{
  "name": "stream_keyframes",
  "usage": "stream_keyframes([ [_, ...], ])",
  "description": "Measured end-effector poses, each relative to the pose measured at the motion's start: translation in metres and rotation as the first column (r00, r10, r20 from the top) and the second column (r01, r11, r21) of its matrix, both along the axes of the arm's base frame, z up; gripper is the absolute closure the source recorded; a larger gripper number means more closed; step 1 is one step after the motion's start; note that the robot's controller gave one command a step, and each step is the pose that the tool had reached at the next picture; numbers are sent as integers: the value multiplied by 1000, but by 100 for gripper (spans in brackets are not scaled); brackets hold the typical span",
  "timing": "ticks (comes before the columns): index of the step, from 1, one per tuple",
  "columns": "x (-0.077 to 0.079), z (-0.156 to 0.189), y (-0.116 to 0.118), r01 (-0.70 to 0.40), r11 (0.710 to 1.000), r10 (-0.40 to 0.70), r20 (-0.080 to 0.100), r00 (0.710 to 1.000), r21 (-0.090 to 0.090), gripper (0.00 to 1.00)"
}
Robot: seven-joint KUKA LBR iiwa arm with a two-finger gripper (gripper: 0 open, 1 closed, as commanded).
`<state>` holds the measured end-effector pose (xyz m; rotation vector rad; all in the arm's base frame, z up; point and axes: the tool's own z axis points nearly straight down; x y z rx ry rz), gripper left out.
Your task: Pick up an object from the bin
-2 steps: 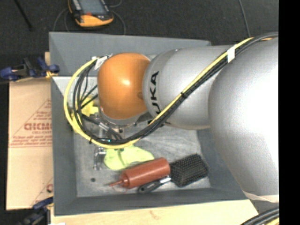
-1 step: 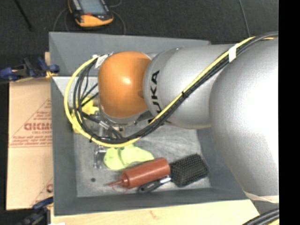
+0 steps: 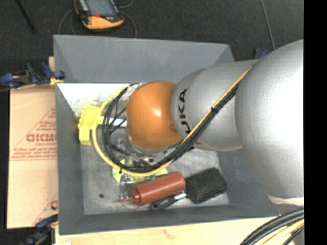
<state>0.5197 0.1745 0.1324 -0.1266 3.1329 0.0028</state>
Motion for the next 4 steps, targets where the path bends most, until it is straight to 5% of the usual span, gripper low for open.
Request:
stream_keyframes([
  [1,24,-54,-32,-201,980,201,-4,980,-1,100],
  [2,24,-54,-32,-200,980,200,-4,980,0,100],
  [3,29,57,-30,-185,983,185,-2,983,-1,100],
  [4,29,57,-30,-185,983,185,-3,983,-1,100],
])
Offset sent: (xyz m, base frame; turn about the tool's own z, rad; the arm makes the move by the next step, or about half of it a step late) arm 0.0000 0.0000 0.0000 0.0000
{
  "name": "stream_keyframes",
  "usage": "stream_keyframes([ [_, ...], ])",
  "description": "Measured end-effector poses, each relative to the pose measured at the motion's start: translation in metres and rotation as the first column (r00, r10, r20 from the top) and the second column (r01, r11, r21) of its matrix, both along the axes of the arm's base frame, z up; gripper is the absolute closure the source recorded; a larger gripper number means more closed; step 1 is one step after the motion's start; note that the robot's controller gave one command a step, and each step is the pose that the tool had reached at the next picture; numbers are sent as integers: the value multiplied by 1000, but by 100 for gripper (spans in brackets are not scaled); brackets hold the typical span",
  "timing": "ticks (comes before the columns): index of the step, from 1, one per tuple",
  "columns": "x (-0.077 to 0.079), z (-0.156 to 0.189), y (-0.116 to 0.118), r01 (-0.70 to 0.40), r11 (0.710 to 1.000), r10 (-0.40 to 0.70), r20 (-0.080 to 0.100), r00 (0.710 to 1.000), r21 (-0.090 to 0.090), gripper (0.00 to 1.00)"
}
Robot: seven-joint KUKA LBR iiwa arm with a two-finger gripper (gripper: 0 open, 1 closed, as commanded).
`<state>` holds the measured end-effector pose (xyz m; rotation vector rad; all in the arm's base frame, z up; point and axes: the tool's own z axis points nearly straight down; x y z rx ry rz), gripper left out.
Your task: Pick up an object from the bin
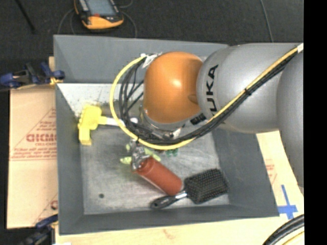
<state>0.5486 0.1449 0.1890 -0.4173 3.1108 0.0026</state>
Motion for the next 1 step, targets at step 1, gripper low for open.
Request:
stream_keyframes([
  [1,0,0,0,1,1000,-1,0,1000,0,100],
])
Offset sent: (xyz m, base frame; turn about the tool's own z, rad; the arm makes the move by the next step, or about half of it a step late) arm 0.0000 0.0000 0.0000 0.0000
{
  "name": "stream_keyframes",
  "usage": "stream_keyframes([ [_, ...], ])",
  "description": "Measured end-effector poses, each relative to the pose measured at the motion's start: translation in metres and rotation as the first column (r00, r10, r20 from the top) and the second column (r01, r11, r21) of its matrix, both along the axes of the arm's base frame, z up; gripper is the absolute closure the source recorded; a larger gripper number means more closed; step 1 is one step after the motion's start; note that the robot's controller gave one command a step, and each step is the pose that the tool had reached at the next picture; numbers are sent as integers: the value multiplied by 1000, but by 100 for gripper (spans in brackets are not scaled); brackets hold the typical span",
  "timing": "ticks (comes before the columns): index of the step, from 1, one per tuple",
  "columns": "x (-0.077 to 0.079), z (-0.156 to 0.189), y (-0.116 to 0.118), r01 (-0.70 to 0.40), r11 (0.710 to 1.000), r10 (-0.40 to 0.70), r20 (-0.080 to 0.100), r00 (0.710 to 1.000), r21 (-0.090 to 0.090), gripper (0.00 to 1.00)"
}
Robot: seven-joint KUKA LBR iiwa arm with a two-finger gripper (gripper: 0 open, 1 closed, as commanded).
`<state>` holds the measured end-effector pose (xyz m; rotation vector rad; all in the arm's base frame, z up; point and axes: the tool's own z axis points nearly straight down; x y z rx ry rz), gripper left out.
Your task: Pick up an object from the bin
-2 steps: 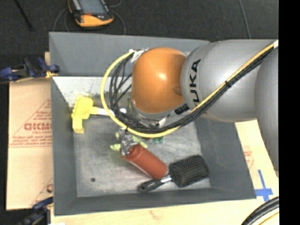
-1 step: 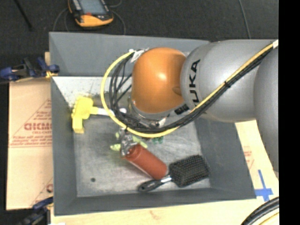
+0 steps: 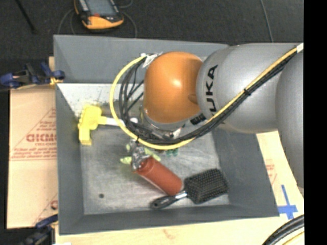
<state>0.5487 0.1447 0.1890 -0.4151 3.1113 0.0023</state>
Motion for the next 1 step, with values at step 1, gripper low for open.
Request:
stream_keyframes([
  [1,0,0,0,1,1000,-1,0,1000,0,100],
])
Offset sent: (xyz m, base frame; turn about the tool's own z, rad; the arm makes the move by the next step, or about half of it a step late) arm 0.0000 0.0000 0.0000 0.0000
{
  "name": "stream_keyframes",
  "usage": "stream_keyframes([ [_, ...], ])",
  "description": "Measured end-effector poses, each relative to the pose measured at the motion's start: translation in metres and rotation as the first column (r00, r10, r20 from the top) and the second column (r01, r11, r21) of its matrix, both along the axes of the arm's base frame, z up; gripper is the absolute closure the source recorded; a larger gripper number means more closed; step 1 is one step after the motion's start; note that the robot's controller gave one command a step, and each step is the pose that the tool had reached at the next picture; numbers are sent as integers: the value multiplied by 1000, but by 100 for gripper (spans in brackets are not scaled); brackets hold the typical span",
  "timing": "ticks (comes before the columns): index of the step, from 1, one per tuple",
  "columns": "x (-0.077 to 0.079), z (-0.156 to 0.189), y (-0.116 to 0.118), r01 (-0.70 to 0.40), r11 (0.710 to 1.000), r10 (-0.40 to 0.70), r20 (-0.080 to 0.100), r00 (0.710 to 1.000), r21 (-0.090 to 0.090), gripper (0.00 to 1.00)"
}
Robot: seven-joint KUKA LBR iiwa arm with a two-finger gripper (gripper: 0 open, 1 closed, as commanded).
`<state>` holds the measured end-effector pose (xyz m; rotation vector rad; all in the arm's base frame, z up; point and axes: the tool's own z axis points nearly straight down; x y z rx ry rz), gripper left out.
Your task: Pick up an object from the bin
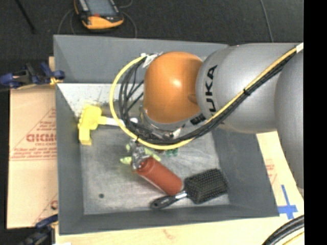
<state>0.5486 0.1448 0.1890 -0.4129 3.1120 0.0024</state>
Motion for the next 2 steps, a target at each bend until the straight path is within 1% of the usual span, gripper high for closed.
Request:
stream_keyframes([
  [1,0,0,0,0,1000,0,0,1000,0,100],
  [2,4,117,-2,-3,1000,3,2,1000,-1,100],
])
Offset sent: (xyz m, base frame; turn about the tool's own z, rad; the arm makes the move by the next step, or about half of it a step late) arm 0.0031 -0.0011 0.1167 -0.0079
